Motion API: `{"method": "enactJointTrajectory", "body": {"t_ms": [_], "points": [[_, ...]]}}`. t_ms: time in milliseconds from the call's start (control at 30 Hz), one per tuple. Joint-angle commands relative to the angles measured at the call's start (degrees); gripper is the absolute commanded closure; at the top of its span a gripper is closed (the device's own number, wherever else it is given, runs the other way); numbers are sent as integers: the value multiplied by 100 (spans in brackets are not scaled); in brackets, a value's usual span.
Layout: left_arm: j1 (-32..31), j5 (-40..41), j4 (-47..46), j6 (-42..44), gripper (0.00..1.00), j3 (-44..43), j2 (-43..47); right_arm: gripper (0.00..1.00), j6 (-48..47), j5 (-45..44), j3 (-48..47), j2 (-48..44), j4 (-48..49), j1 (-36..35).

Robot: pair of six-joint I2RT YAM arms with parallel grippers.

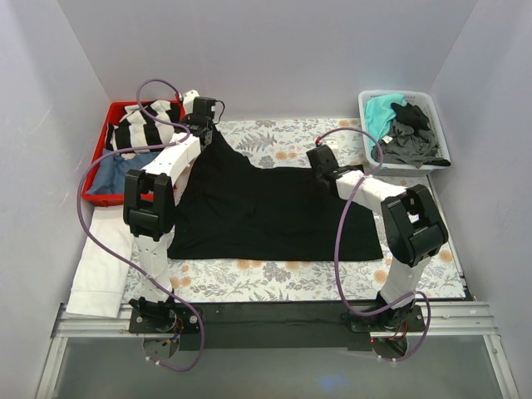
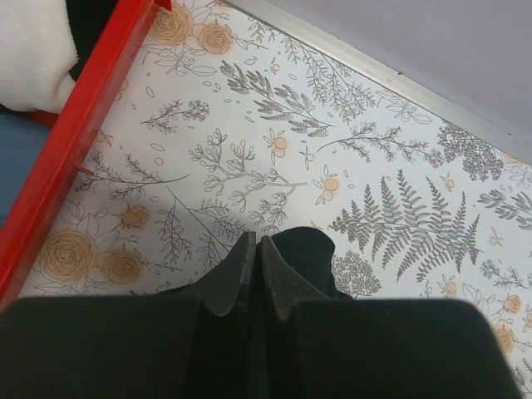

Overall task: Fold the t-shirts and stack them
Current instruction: Grap the side of the flattened tshirt furthest away from the robot with both arms

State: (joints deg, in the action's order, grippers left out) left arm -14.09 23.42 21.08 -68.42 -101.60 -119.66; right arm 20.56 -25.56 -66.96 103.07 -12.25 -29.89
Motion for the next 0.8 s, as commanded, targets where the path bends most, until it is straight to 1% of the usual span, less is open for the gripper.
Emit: {"method": "enactJointTrajectory", "body": {"t_ms": [0, 100, 200, 400, 567, 767], "points": [[3, 277, -104, 75, 100, 79, 285, 60, -183, -142, -317, -33, -32, 587], [2, 181, -95, 92, 100, 70, 197, 59, -333, -124, -598, 248, -58, 966], [11, 277, -60, 49, 100, 97, 127, 59, -447, -125, -923, 581, -84, 1230], [20, 444, -51, 22, 100, 158, 109, 58, -816, -335, -1670, 1276, -172, 1354], [11, 427, -43, 22, 100, 185, 65, 57, -738, -537, -2022, 1664, -313, 1468], [20, 602, 1, -4, 100, 246, 56, 57, -676, -494, -2278, 1927, -392, 1741]]}}
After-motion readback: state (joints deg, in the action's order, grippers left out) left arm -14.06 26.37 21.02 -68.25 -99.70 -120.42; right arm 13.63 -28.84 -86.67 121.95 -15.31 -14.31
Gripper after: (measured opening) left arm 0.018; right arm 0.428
